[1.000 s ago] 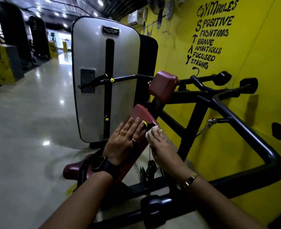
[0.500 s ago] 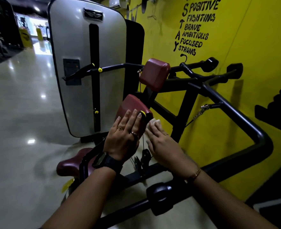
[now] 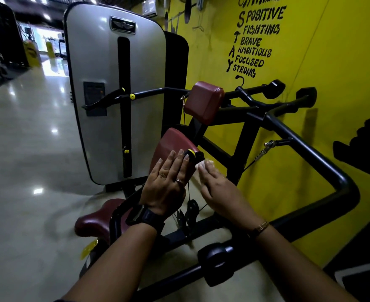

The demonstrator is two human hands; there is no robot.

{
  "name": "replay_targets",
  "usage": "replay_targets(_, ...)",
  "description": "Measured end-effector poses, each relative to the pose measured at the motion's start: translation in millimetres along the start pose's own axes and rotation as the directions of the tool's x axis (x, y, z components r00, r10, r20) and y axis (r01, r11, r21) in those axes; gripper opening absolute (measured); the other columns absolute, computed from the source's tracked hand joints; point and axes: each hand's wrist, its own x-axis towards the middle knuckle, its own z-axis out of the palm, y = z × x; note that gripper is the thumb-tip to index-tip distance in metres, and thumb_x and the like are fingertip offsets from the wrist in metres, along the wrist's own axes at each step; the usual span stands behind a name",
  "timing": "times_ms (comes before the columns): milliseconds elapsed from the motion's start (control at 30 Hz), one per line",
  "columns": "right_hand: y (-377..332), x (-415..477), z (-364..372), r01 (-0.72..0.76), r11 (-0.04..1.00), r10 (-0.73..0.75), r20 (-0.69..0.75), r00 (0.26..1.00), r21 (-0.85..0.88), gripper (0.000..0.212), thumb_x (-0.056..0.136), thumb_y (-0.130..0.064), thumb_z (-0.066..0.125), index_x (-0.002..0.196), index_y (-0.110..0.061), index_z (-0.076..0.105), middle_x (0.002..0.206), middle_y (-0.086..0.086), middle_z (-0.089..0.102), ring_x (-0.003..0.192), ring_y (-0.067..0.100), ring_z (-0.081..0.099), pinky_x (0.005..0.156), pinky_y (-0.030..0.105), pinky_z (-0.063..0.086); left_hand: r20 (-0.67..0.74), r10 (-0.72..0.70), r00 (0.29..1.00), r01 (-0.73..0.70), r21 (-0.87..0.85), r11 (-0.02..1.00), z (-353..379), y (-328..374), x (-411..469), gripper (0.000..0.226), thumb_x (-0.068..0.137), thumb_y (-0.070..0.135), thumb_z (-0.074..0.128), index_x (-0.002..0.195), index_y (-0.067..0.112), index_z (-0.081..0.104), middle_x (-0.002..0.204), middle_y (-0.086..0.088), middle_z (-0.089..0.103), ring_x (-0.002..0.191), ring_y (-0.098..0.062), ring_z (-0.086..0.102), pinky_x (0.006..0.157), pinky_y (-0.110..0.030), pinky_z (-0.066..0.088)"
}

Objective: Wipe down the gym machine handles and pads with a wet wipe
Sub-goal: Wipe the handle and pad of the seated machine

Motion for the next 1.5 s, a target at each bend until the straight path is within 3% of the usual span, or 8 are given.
replay_targets(300, -8.1, 18.7, 3.7, 0.114, 0.96, -0.105, 0.048, 0.993, -0.254, 0.06, 0.102, -0.026, 0.035, 0.153, -0.014, 0.007, 0.159, 0.002, -0.01, 0.142, 0.017, -0.024, 0.118, 0.031, -0.01, -0.033, 0.045, 0.998, -0.044, 0.037, 0.998, 2.5, -4.2, -1.5, 0.079, 0.078, 0.031, 0.073, 0.146, 0.009, 0.039, 0.15, -0.012, 0.041, 0.139, -0.025, 0.036, 0.111, -0.042, 0.032)
replay_targets(533, -4.4, 11.3, 3.0, -0.096, 0.995, 0.096, -0.003, 0.995, -0.03, 0.061, 0.104, -0.031, 0.027, 0.154, -0.021, -0.006, 0.161, 0.002, -0.01, 0.148, 0.015, 0.003, 0.116, 0.028, 0.015, -0.042, 0.018, 0.999, -0.017, 0.033, 0.999, 0.3, -2.2, -0.6, 0.065, 0.081, 0.029, 0.072, 0.141, 0.012, 0.052, 0.148, -0.01, 0.045, 0.138, -0.025, 0.042, 0.113, -0.04, 0.03)
replay_targets(767, -2.2, 8.4, 4.1, 0.09, 0.97, -0.077, 0.067, 0.995, -0.225, 0.06, 0.103, -0.023, 0.032, 0.153, -0.019, 0.0, 0.159, -0.003, -0.015, 0.137, 0.012, -0.028, 0.119, 0.03, -0.004, -0.091, 0.028, 0.995, -0.025, 0.042, 0.999, -0.3, -1.5, 1.4, 0.051, 0.094, 0.03, 0.054, 0.141, 0.011, 0.051, 0.145, -0.011, 0.049, 0.135, -0.025, 0.046, 0.111, -0.04, 0.033)
replay_targets(867, -2.7, -2.4, 5.5, -0.037, 0.99, 0.038, 0.005, 0.999, -0.133, 0.063, 0.103, -0.028, 0.031, 0.153, -0.023, -0.006, 0.161, -0.001, -0.013, 0.147, 0.018, 0.007, 0.105, 0.029, 0.036, -0.097, 0.009, 0.995, -0.006, 0.029, 1.0, -0.8, 0.1, 0.3, 0.05, 0.092, 0.028, 0.059, 0.139, 0.011, 0.054, 0.145, -0.01, 0.05, 0.134, -0.025, 0.047, 0.111, -0.04, 0.033)
replay_targets(967, -5.5, 2.9, 1.0, -0.167, 0.986, 0.167, -0.018, 0.986, -0.006, 0.062, 0.103, -0.035, 0.027, 0.154, -0.021, -0.006, 0.162, 0.004, -0.001, 0.136, 0.022, 0.04, 0.092, 0.03, 0.044, -0.059, 0.017, 0.998, -0.014, 0.045, 0.999, -0.5, -2.3, -0.9, 0.062, 0.083, 0.027, 0.07, 0.14, 0.01, 0.052, 0.146, -0.01, 0.048, 0.136, -0.024, 0.045, 0.111, -0.04, 0.033)
replay_targets(1233, -4.1, -0.1, 0.5, 0.066, 0.98, -0.049, 0.096, 0.994, -0.186, 0.064, 0.101, -0.022, 0.037, 0.154, -0.021, 0.0, 0.159, -0.003, -0.017, 0.135, 0.012, -0.029, 0.119, 0.031, 0.009, -0.085, 0.015, 0.996, -0.011, 0.046, 0.999, -1.2, -1.8, 1.4, 0.045, 0.1, 0.031, 0.043, 0.139, 0.011, 0.054, 0.144, -0.01, 0.051, 0.134, -0.025, 0.048, 0.109, -0.04, 0.036)
replay_targets(1400, -7.7, -7.1, -3.5, -0.109, 0.993, 0.109, 0.009, 0.994, -0.05, 0.064, 0.102, -0.028, 0.034, 0.154, -0.02, -0.003, 0.162, 0.004, -0.001, 0.143, 0.018, 0.027, 0.104, 0.027, 0.036, -0.084, 0.025, 0.996, -0.02, 0.061, 0.998, -1.3, -1.2, 0.2, 0.044, 0.102, 0.027, 0.036, 0.139, 0.011, 0.053, 0.145, -0.01, 0.049, 0.135, -0.025, 0.047, 0.11, -0.04, 0.036)
replay_targets(1500, -7.2, 2.0, -5.7, -0.111, 0.994, 0.111, 0.017, 0.994, 0.008, 0.064, 0.102, -0.029, 0.031, 0.154, -0.02, -0.006, 0.162, 0.002, -0.007, 0.145, 0.019, 0.02, 0.107, 0.03, 0.033, -0.091, 0.038, 0.995, -0.032, 0.073, 0.997, -1.2, -2.1, 0.9, 0.045, 0.101, 0.03, 0.041, 0.139, 0.01, 0.053, 0.144, -0.011, 0.051, 0.133, -0.026, 0.049, 0.109, -0.04, 0.036)
